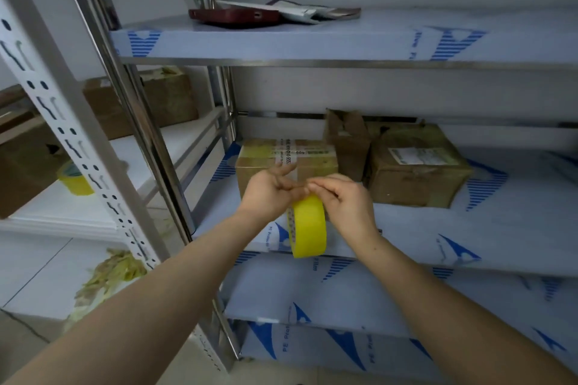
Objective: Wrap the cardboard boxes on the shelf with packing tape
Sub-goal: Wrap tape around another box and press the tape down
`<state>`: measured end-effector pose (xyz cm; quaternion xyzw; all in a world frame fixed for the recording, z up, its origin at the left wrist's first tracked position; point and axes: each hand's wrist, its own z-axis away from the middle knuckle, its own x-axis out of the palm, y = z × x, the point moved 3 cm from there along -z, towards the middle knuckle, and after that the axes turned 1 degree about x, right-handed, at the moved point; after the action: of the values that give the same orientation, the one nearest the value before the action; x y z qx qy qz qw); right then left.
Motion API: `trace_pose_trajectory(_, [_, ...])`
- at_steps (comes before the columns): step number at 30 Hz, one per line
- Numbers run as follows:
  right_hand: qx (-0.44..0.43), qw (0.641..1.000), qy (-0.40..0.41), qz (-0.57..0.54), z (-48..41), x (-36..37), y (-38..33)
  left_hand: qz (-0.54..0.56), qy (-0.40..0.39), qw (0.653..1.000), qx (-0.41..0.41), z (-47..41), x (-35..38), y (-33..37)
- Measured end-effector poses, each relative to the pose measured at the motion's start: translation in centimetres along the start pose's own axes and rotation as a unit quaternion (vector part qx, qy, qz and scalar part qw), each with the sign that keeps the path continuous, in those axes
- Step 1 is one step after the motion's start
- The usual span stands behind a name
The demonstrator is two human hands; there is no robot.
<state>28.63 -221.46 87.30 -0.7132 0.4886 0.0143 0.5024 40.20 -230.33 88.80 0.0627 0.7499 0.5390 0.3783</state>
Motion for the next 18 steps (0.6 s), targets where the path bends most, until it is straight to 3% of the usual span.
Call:
trace_pose_trajectory(3, [0.074,0.990,0.027,-0.120,0.2,-1.4,0.4,-0.027,0.016,0.999,0.044,-0.6,1.1,1.7])
trace_pose_trajectory(6, [0.199,0.938,0.041,-0.280,1.7,-2.4,0.1,-0.092,0.038,0.994,0.054,-1.7,1.9,3.2])
trace_pose_trajectory(8, [0.273,0.906,0.043,-0.320,2.9,-3.2,0.6,-0.079,0.043,0.995,0.030,-2.3,1.9,3.7])
trace_pose_trajectory(14, [0.240,0.888,-0.139,-0.367,4.5,-4.5,1.6,0.054,0.045,0.996,-0.054,-3.9,2.6,5.3])
trace_pose_trajectory(18, [0.224,0.881,-0.125,-0.398,3.2,-6.0,0.7,0.087,0.032,0.989,-0.115,-4.7,3.0,4.2])
